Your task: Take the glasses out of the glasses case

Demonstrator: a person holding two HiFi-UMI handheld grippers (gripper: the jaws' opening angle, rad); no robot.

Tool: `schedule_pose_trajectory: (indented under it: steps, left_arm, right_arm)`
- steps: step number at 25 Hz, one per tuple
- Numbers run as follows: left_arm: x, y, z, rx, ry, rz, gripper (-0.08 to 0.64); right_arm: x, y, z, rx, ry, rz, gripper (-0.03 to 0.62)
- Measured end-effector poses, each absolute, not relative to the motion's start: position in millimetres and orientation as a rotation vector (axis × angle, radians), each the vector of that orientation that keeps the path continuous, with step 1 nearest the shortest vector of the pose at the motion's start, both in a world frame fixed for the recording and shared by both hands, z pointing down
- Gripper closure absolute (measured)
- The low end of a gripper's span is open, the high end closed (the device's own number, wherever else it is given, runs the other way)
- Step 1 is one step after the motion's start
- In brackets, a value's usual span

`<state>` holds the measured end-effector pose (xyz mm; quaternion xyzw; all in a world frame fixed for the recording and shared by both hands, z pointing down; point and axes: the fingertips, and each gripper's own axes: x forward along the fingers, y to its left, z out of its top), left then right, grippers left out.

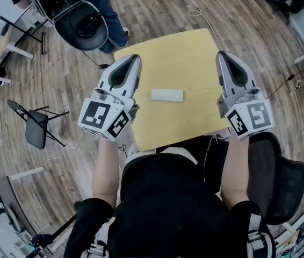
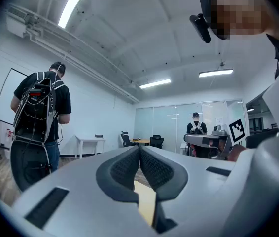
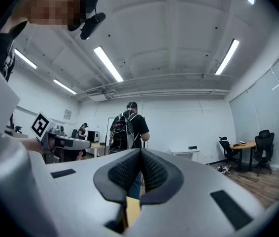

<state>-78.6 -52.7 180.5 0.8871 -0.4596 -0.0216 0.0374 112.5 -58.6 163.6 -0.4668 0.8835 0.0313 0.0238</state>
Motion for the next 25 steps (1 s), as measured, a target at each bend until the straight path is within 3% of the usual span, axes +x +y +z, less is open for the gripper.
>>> schedule_pose_trajectory:
  steps: [15,25]
  left_arm:
    - [-74.1,-49.4,194.4,2.718,-1.377,-0.034,0.535]
    - [-50.4,-57.8,261.1,2.739,-1.250,0.204,0.535]
  right_arm:
    - [110.5,-52.2,173.9,-1.455,2.755,0.102,0.578]
    - [119.8,-60.5,227.6,-1.535,2.727,-0.080,0.575]
